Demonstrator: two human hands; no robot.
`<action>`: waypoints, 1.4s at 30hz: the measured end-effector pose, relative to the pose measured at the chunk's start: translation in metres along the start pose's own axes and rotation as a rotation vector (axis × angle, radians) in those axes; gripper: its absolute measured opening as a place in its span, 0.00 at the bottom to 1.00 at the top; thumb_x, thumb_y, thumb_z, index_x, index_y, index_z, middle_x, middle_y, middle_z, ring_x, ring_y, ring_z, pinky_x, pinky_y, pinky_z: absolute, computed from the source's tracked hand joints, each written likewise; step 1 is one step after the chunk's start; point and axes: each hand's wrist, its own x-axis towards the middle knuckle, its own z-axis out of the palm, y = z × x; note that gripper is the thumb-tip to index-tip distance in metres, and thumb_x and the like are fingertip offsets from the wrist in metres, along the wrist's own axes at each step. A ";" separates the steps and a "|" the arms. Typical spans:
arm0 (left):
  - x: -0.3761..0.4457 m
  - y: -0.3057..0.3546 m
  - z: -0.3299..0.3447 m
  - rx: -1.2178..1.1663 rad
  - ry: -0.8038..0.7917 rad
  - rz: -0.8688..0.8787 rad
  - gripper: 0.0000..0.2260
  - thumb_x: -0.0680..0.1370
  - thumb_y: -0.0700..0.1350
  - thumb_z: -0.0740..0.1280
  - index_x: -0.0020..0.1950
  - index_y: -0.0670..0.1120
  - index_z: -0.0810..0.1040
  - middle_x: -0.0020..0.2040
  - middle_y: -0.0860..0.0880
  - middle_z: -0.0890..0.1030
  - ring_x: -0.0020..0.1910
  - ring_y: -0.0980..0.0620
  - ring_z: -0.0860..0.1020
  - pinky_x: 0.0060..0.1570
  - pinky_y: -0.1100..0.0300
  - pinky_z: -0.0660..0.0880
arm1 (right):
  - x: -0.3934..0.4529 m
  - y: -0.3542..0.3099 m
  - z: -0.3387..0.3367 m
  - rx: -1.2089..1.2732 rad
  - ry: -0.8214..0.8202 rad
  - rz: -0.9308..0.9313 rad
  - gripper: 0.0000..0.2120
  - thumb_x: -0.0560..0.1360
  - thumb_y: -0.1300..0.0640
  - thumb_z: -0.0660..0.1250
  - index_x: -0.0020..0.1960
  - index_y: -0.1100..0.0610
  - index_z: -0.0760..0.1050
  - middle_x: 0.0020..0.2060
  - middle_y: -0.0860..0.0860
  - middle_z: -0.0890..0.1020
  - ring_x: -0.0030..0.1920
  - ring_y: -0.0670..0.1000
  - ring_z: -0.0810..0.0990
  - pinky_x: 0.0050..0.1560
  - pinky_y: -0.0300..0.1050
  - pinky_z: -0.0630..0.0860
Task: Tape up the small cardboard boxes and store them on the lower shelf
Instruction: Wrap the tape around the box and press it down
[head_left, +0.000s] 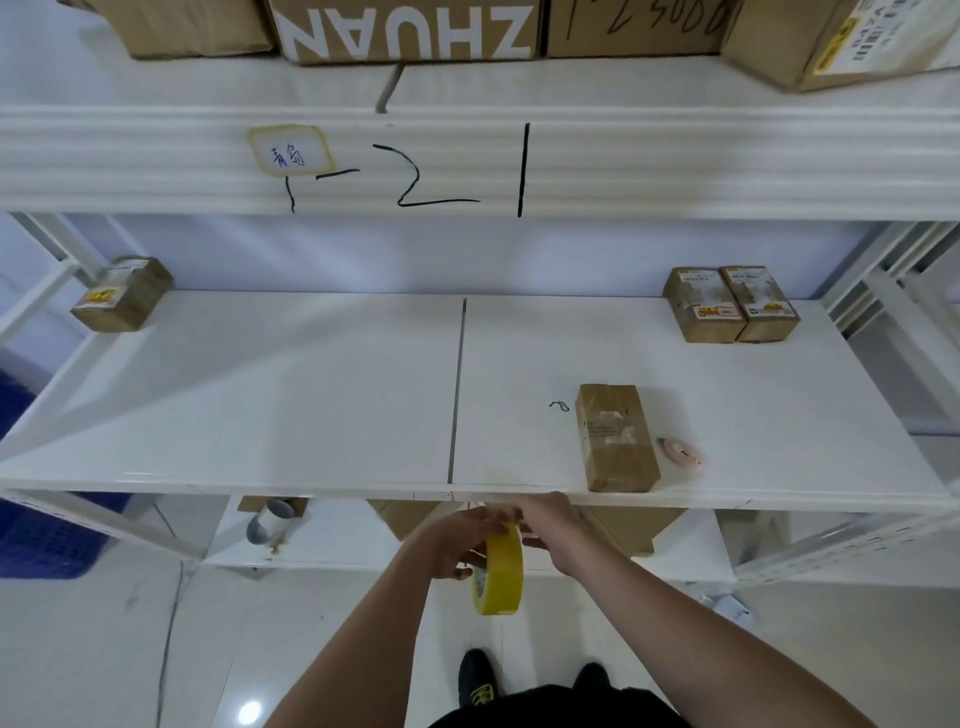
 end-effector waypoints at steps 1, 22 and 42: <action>0.000 0.000 0.000 0.004 0.003 0.002 0.11 0.79 0.50 0.68 0.62 0.55 0.80 0.48 0.48 0.80 0.46 0.50 0.78 0.46 0.56 0.71 | 0.002 -0.001 0.000 0.066 -0.004 0.026 0.14 0.73 0.56 0.69 0.53 0.64 0.83 0.51 0.59 0.85 0.53 0.57 0.84 0.53 0.53 0.84; -0.006 0.005 -0.013 -0.216 -0.159 -0.031 0.23 0.78 0.56 0.71 0.63 0.39 0.80 0.44 0.43 0.85 0.38 0.47 0.84 0.45 0.51 0.81 | -0.012 -0.028 0.017 -0.116 0.183 -0.049 0.15 0.72 0.56 0.77 0.54 0.63 0.82 0.51 0.59 0.85 0.50 0.60 0.84 0.49 0.48 0.82; -0.030 0.019 -0.050 -0.225 -0.329 0.044 0.15 0.75 0.55 0.73 0.49 0.44 0.85 0.37 0.47 0.78 0.32 0.53 0.74 0.38 0.59 0.76 | -0.044 -0.068 0.020 -0.181 0.086 -0.355 0.10 0.71 0.61 0.75 0.35 0.62 0.77 0.31 0.58 0.80 0.34 0.56 0.80 0.37 0.42 0.76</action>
